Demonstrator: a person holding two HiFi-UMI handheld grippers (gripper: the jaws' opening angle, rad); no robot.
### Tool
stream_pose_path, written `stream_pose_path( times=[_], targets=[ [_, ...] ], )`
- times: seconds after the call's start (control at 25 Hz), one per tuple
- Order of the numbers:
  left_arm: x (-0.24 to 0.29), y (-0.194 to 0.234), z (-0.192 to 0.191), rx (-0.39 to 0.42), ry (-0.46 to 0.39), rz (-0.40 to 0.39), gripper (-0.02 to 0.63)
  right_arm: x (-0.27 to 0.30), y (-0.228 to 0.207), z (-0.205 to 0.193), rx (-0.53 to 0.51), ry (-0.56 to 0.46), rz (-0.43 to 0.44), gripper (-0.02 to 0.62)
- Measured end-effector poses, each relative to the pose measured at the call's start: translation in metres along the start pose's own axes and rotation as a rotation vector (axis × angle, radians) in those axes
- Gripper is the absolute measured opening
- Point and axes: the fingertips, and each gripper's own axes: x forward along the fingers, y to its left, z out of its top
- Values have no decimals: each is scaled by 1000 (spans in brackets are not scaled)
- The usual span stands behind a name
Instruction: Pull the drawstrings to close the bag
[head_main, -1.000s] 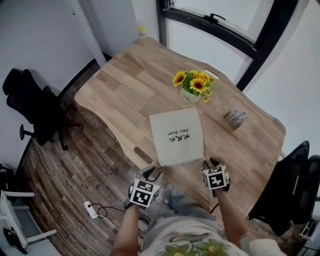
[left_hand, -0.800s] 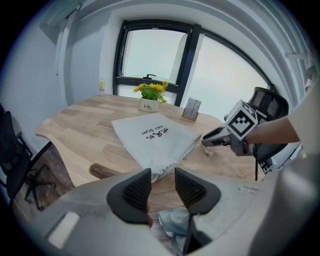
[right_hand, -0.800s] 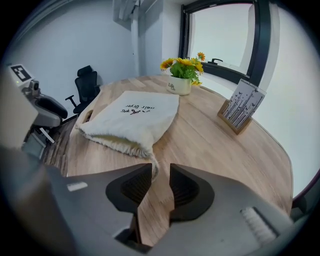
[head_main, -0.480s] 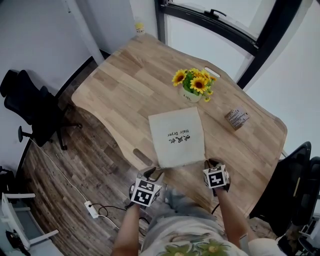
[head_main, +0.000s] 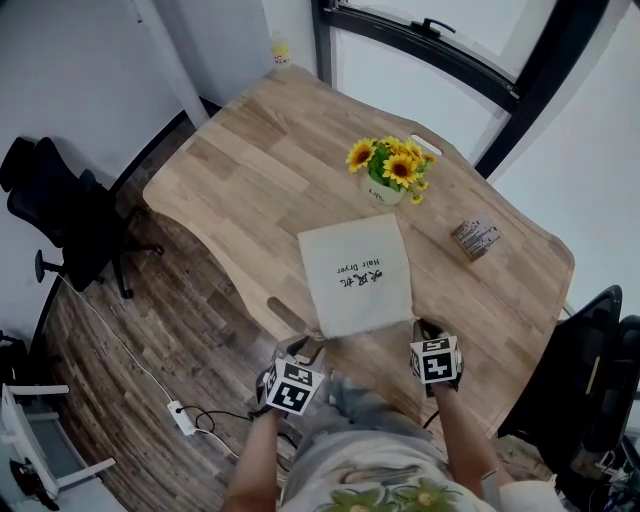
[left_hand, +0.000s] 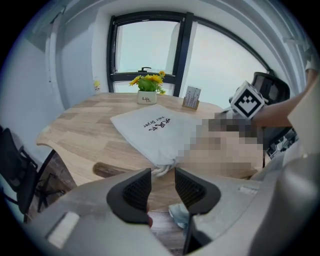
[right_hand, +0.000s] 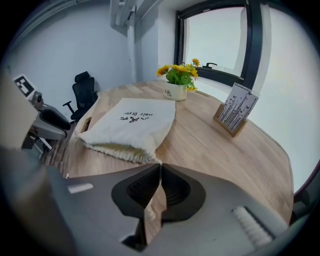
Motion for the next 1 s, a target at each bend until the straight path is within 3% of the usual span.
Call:
stream_pose_path(
  times=[0.16, 0.28, 0.72, 1.0],
  targets=[
    [8, 1, -6, 207, 47, 81, 143, -3, 1, 1, 1, -3, 5, 17],
    [19, -4, -17, 337, 113, 62, 143, -4, 1, 1, 3, -4, 5, 17],
    [33, -2, -12, 442, 153, 33, 143, -5, 2, -2, 14, 5, 11, 17],
    [41, 13, -1, 539, 162, 105, 161, -6, 2, -4, 20, 10, 10, 17]
  ],
)
